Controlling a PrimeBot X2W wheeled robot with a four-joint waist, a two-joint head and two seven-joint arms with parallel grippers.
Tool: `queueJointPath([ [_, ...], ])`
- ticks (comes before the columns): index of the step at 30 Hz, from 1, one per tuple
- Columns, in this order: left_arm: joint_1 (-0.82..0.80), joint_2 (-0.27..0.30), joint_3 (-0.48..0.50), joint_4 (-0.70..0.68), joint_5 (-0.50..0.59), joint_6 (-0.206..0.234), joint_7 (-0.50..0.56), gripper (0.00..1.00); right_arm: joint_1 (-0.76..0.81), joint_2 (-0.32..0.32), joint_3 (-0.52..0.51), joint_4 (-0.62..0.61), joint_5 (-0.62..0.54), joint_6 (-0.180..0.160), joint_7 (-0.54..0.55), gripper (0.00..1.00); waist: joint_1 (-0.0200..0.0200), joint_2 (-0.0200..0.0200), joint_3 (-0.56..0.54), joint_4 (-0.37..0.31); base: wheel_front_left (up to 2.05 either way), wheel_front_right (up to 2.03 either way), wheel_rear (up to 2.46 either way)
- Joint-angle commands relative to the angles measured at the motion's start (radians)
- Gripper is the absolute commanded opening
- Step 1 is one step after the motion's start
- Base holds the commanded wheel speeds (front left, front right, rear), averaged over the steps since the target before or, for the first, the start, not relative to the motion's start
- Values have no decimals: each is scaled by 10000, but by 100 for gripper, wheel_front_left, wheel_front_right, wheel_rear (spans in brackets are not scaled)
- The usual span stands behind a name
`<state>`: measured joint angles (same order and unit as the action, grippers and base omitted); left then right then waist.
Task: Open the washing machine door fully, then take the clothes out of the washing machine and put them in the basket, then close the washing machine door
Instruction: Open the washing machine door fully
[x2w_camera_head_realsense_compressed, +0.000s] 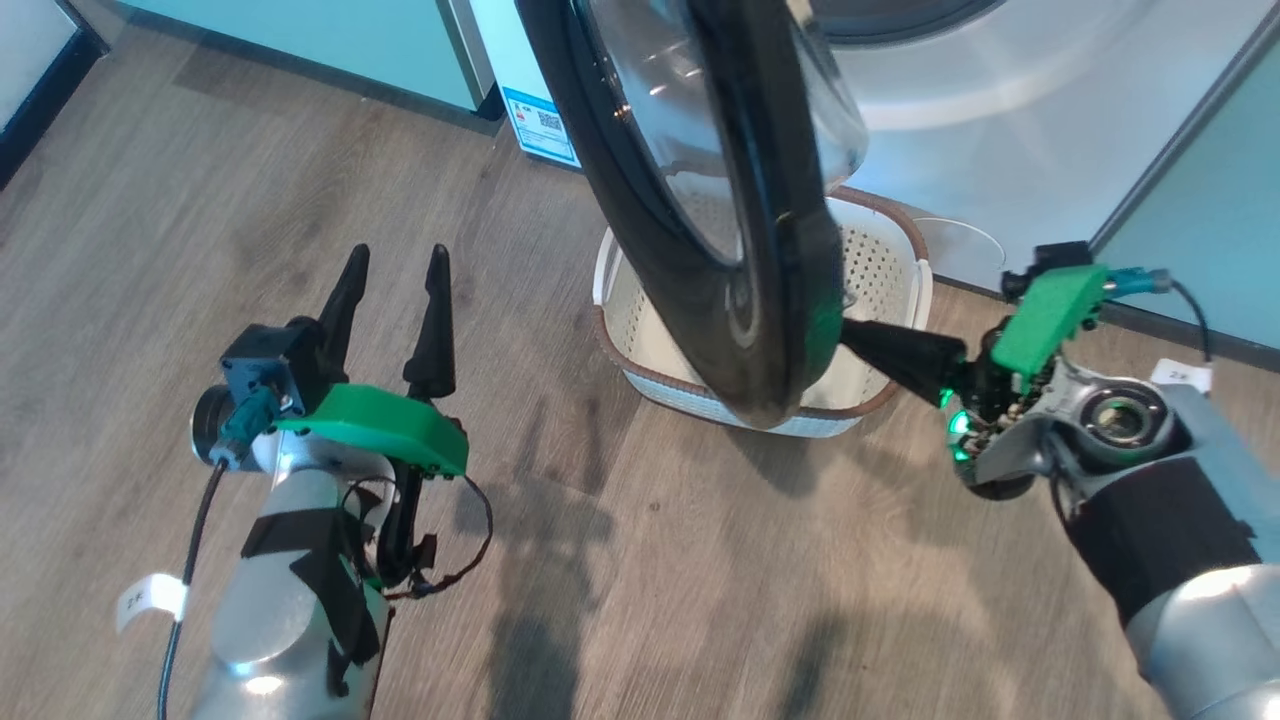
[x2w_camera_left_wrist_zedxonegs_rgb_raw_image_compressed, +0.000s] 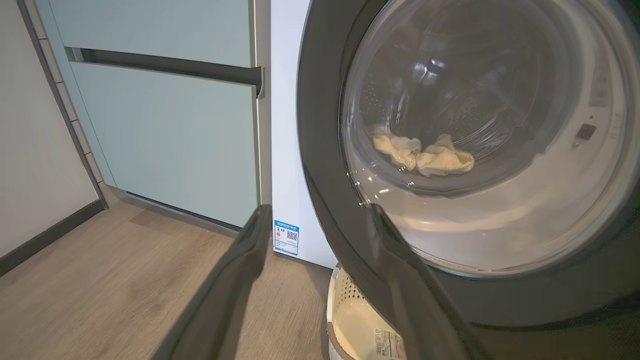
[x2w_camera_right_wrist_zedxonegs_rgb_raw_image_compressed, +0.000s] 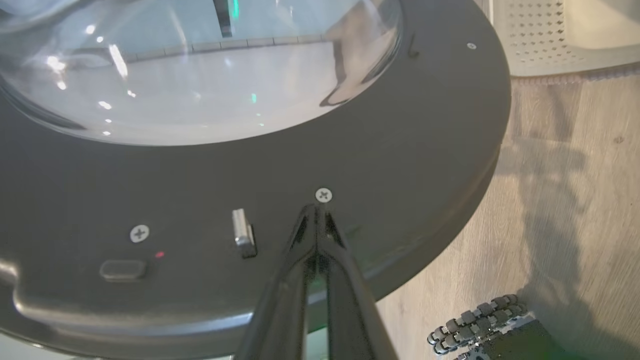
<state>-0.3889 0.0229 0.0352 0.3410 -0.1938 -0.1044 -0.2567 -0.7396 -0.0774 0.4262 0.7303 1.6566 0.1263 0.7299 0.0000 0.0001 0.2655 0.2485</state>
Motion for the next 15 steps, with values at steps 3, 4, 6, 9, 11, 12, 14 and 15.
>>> queueJointPath([
  [3,-124,273,354,-247,34,-56,-51,100,179,268,482,-348,317,44,-191,0,0,-1,-16,29,0,0,0],
  [4,-119,273,350,-246,23,-53,-51,100,189,269,600,-368,410,44,-226,0,0,-1,-23,35,0,0,0],
  [6,-98,273,336,-259,6,-30,-51,100,200,269,836,-408,575,44,-299,0,0,-1,-36,39,0,0,0],
  [9,-100,273,347,-265,-6,-21,-51,100,203,270,1181,-478,818,44,-389,0,0,-1,-28,45,0,0,0],
  [11,-108,273,351,-264,-4,-19,-51,100,202,270,1392,-536,977,44,-454,0,0,-1,-25,45,0,0,0],
  [12,-112,273,360,-260,1,-19,-51,100,200,270,1488,-567,1061,44,-493,0,0,-1,-26,43,0,0,0],
  [14,-125,273,382,-247,13,-22,-51,100,200,270,1664,-641,1241,44,-565,0,0,-1,-30,43,0,0,0],
  [15,-129,273,388,-245,15,-24,-51,100,199,270,1754,-675,1309,44,-604,0,0,-1,-33,44,0,0,0],
])
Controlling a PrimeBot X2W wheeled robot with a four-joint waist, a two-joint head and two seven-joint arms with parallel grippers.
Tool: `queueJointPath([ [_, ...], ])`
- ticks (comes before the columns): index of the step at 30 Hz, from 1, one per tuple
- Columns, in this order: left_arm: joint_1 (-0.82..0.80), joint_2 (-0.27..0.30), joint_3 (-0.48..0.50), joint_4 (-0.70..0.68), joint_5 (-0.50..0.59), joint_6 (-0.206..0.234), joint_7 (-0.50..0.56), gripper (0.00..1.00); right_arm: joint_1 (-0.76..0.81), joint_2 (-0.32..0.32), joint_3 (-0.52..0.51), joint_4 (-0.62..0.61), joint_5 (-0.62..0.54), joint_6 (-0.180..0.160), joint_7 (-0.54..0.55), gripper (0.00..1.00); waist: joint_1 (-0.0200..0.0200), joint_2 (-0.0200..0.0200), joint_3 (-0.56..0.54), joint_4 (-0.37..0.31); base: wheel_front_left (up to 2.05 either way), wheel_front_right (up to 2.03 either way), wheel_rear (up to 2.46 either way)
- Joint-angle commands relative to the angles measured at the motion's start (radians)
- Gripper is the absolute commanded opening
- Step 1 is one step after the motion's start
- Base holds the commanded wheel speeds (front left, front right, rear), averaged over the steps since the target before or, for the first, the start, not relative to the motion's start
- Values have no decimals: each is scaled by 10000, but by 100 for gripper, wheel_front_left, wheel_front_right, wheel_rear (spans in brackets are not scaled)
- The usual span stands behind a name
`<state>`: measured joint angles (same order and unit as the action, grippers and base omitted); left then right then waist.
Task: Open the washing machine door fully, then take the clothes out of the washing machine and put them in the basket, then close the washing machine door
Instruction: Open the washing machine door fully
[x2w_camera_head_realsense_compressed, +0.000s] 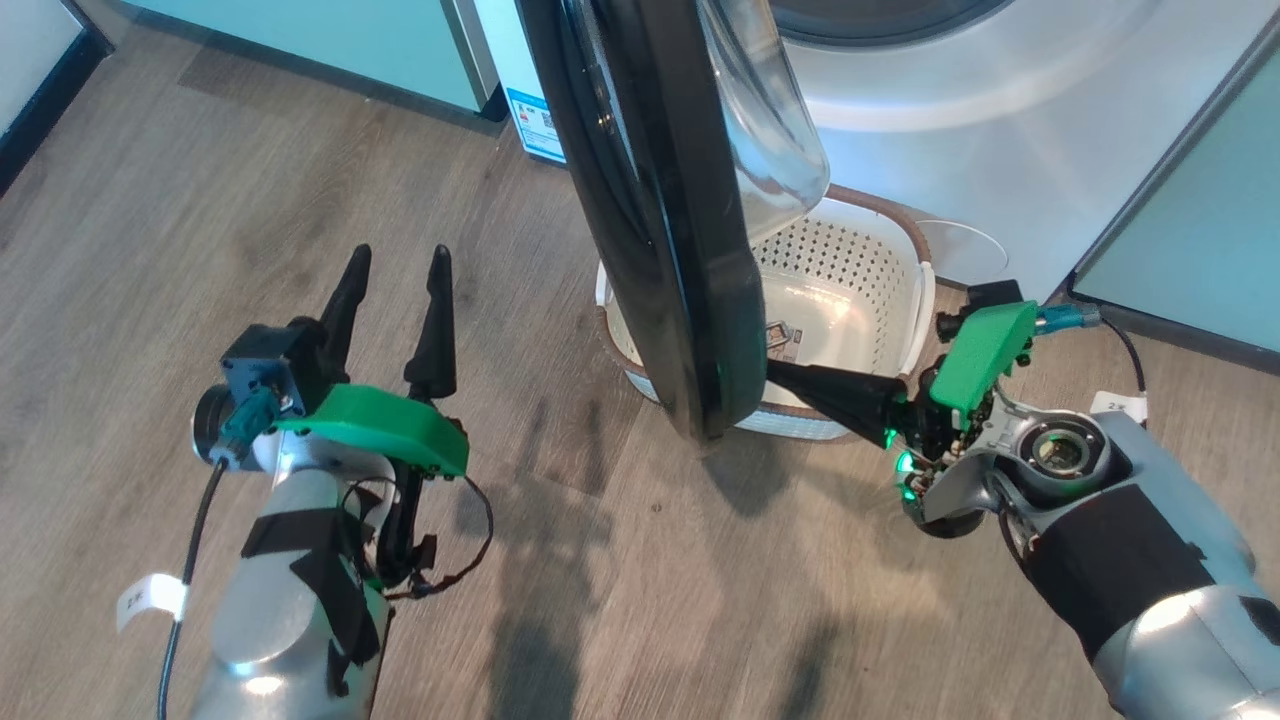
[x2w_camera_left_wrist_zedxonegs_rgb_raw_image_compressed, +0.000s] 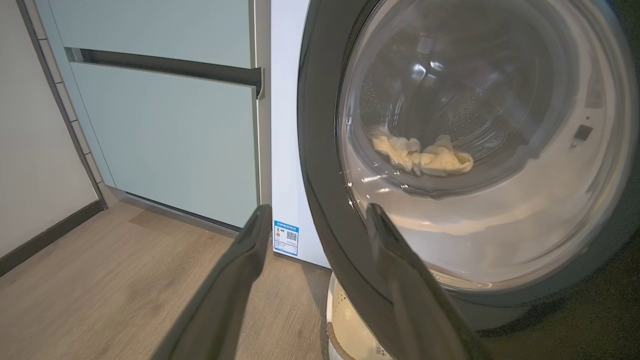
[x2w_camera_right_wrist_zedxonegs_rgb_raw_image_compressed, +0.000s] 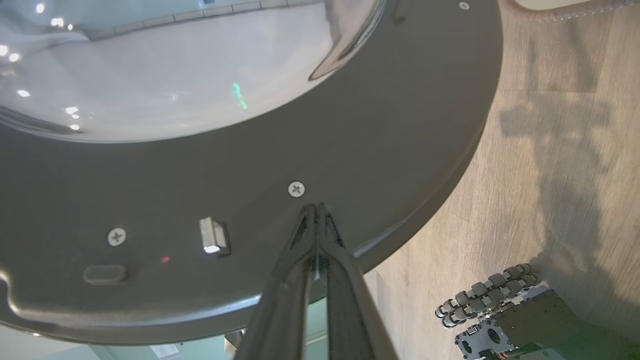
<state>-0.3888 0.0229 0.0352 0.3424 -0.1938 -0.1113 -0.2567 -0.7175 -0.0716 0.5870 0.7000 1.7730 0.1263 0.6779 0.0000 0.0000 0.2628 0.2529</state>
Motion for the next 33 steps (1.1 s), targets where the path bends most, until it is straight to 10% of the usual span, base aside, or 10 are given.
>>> queueJointPath([
  [1,-134,273,390,-255,17,44,-51,100,-22,213,233,-401,206,44,-120,0,0,0,-13,2,0,0,0],
  [14,104,273,589,-92,171,3,-51,100,317,213,157,-511,292,44,-804,0,0,0,-582,-162,0,0,0],
  [18,316,276,830,-65,298,-45,-51,100,718,213,-256,-655,-21,44,-1139,47,0,0,-962,-388,0,0,0],
  [20,432,308,944,-42,363,-72,-51,100,947,213,-475,-838,-266,44,-1333,100,0,0,-1160,-537,0,0,0],
  [33,1146,930,1452,307,266,-181,-51,100,2698,-837,-621,-3026,-3436,44,-5630,100,0,0,-2367,-1663,0,0,0],
])
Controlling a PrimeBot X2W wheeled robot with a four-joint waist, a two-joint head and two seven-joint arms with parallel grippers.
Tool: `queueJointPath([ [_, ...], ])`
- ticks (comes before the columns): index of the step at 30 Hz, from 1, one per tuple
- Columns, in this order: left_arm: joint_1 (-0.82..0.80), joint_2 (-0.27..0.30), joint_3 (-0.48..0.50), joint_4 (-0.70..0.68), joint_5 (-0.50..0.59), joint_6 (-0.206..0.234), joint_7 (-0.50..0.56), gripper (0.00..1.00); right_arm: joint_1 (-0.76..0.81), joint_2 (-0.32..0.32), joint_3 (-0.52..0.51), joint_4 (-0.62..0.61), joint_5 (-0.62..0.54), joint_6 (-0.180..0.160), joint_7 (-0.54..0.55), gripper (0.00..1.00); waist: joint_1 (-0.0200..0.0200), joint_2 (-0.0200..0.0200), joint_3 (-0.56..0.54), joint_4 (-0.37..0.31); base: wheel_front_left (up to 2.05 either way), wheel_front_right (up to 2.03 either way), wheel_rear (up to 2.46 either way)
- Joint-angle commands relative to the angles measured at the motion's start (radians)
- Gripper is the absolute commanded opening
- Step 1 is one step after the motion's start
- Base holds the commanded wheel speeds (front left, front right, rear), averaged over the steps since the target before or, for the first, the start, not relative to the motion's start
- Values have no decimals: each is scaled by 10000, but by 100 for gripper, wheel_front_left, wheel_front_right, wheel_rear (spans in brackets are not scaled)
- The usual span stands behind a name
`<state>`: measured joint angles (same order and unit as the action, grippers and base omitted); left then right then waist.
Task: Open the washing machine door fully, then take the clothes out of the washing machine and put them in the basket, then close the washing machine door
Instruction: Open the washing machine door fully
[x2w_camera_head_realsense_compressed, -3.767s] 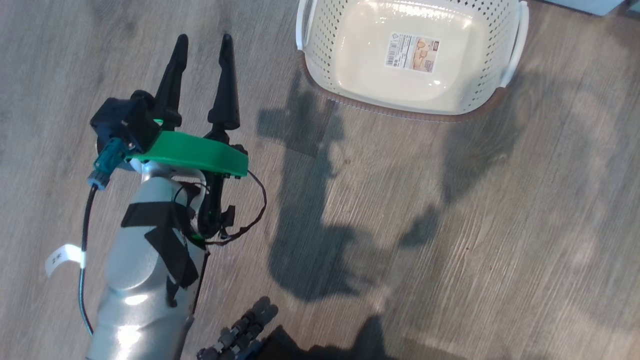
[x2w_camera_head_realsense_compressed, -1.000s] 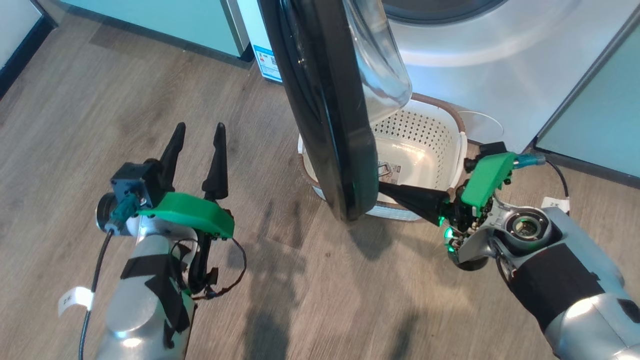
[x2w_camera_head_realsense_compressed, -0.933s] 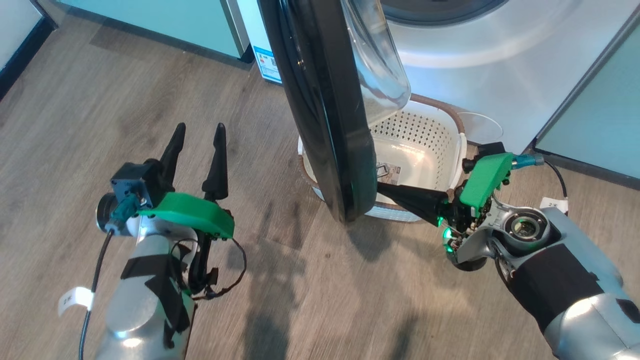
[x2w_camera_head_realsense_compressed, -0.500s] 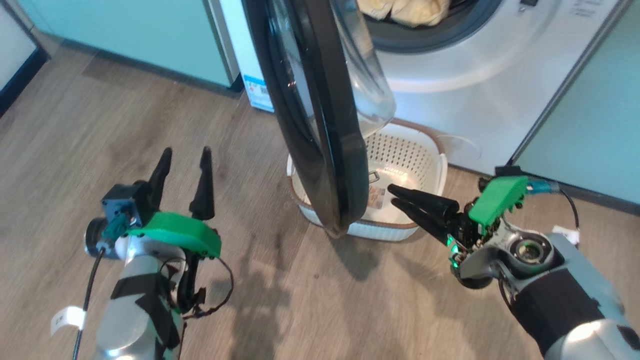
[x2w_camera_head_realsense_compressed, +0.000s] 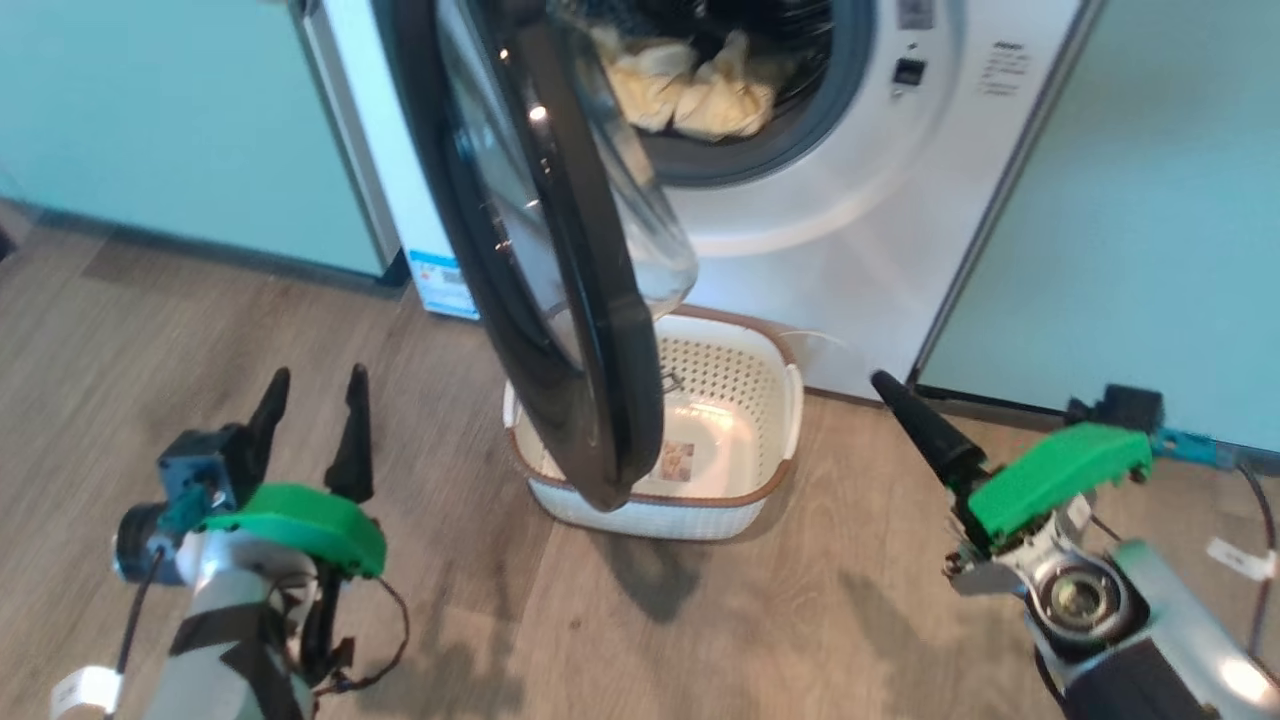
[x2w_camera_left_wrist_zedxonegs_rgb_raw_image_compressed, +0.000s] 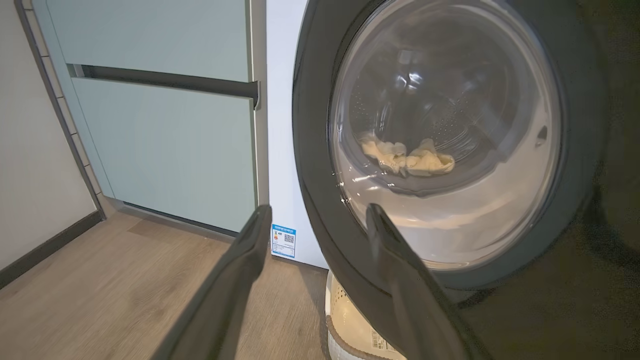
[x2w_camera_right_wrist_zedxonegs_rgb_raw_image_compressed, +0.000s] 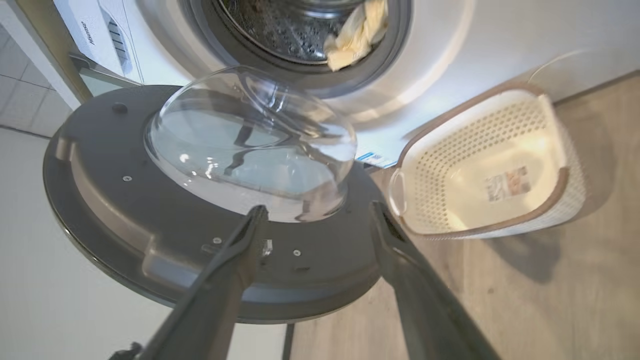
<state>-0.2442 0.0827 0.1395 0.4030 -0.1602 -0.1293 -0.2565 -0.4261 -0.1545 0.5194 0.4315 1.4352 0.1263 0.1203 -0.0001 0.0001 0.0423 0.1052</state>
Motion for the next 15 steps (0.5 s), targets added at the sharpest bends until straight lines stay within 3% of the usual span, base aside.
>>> queueJointPath([
  [1,-266,381,444,-295,-95,-3,-53,100,-133,-140,198,-398,-222,44,-447,100,1,-1,-217,-274,0,0,0],
  [7,-43,627,674,-237,-303,-10,-53,100,139,-1008,1306,-379,-1075,44,-2923,100,1,-1,-525,-833,0,0,0],
  [10,119,704,788,-233,-411,-11,-53,100,232,-1370,1627,-184,-1176,44,-3597,100,1,-1,-668,-1125,0,0,0],
  [13,256,800,873,-179,-534,-11,-53,100,317,-1639,1515,-13,-1448,44,-3799,100,1,-1,-764,-1388,0,0,0],
  [15,331,824,931,-175,-582,-12,-53,100,440,-1693,745,-31,-2033,44,-3812,100,1,-1,-800,-1537,0,0,0],
])
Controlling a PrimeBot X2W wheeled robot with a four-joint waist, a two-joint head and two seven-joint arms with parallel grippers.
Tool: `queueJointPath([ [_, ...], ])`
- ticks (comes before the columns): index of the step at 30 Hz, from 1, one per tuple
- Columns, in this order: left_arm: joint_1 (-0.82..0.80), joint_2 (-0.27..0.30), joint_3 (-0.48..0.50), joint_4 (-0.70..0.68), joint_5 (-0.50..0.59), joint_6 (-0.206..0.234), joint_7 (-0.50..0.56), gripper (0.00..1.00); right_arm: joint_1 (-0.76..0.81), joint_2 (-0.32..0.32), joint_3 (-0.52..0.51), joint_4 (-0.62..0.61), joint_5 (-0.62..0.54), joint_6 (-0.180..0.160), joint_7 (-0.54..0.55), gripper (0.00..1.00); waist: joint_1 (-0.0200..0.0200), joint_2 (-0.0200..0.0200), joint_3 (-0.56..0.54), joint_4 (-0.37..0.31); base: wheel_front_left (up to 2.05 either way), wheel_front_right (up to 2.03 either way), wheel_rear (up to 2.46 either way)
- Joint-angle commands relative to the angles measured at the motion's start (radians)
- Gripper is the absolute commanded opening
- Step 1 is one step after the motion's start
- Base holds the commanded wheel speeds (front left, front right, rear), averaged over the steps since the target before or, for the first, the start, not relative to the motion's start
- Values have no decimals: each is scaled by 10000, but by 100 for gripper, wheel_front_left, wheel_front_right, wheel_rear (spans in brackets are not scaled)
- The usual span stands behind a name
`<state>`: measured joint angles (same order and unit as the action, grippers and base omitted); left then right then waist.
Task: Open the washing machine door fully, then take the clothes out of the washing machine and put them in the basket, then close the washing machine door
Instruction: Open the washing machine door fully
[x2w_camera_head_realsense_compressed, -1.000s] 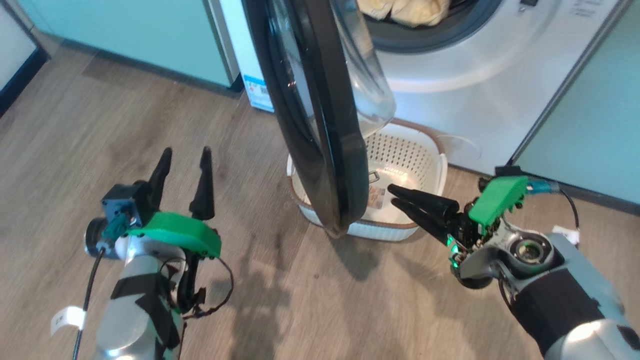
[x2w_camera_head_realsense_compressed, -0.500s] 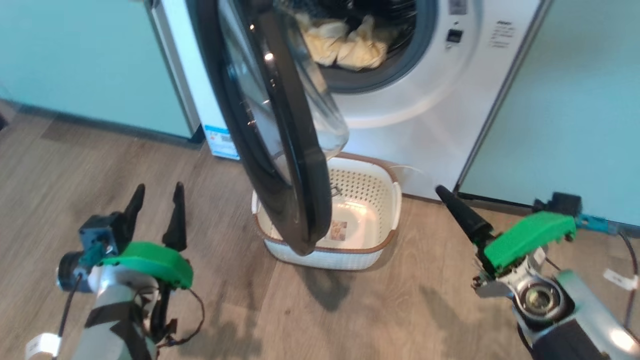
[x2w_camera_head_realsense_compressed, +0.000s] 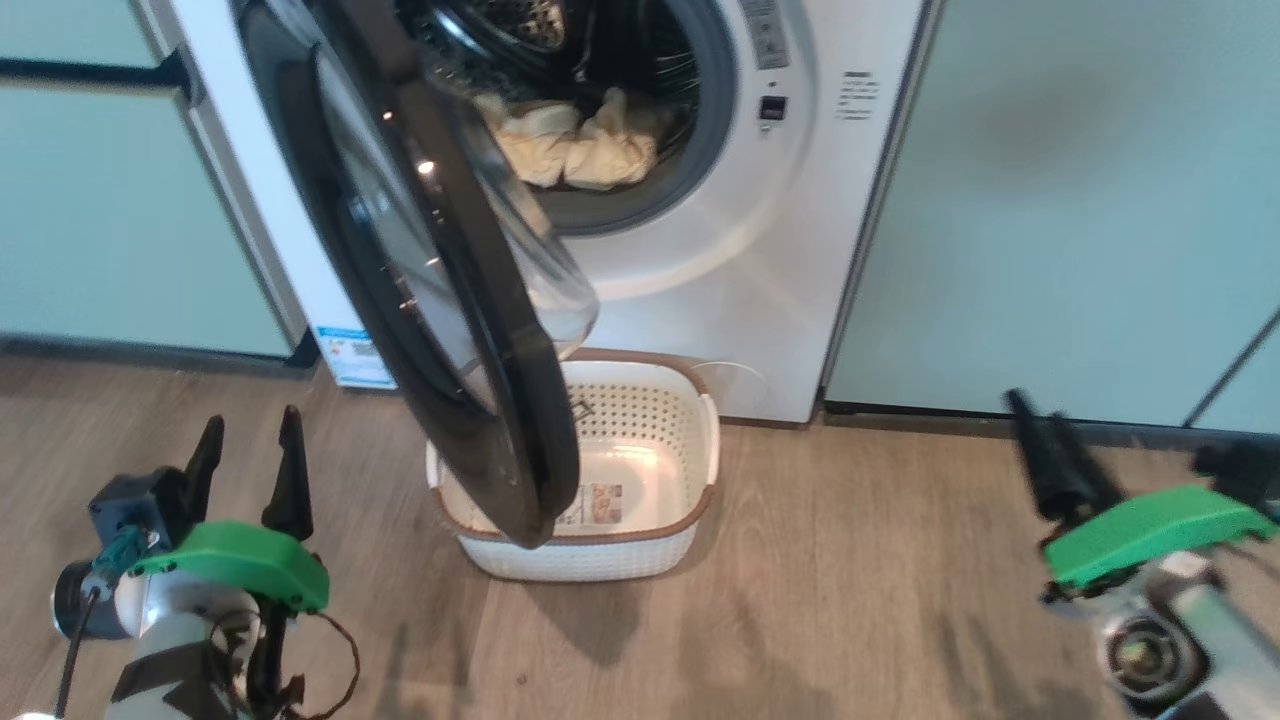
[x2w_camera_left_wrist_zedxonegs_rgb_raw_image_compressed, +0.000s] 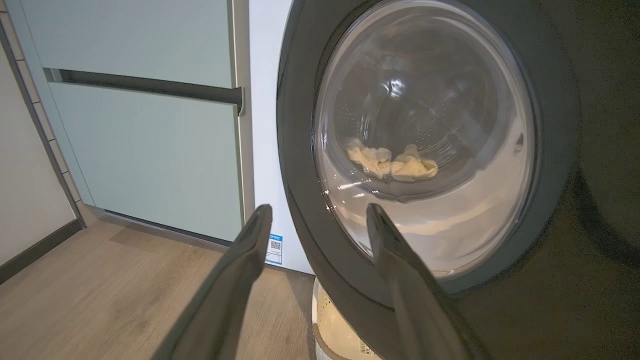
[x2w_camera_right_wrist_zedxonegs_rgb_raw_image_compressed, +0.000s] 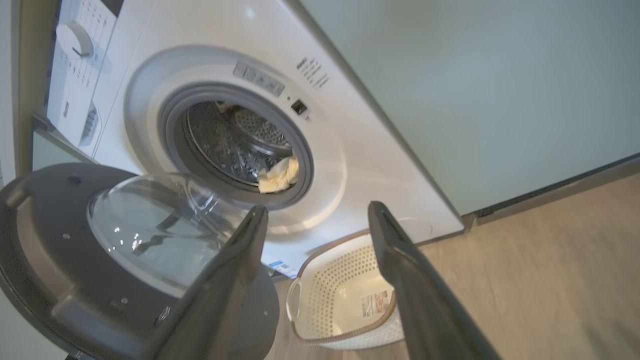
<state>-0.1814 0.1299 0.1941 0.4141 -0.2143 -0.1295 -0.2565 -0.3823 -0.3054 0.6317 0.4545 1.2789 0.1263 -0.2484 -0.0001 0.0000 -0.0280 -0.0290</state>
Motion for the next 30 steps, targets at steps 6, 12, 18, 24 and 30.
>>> queueJointPath([
  [6,-142,444,469,-208,-168,-10,-53,100,822,117,-2533,-705,-3352,44,-131,100,1,0,-170,-504,0,0,0],
  [12,-86,557,437,-80,-273,-11,-53,100,1686,588,-3917,-1447,-5948,44,-132,100,1,0,-219,-614,0,0,0],
  [18,-54,577,419,-40,-329,-11,-53,100,2381,937,-4636,-1786,-7458,44,-132,100,1,0,-237,-637,0,0,0],
  [24,-37,466,396,33,-369,-11,-53,100,2756,1148,-4954,-1686,-8180,44,-133,100,1,0,-216,-649,0,0,0],
  [30,-76,414,325,140,-395,-11,-53,100,2877,1362,-5388,-1562,-8704,44,-133,100,1,0,-143,-641,0,0,0],
])
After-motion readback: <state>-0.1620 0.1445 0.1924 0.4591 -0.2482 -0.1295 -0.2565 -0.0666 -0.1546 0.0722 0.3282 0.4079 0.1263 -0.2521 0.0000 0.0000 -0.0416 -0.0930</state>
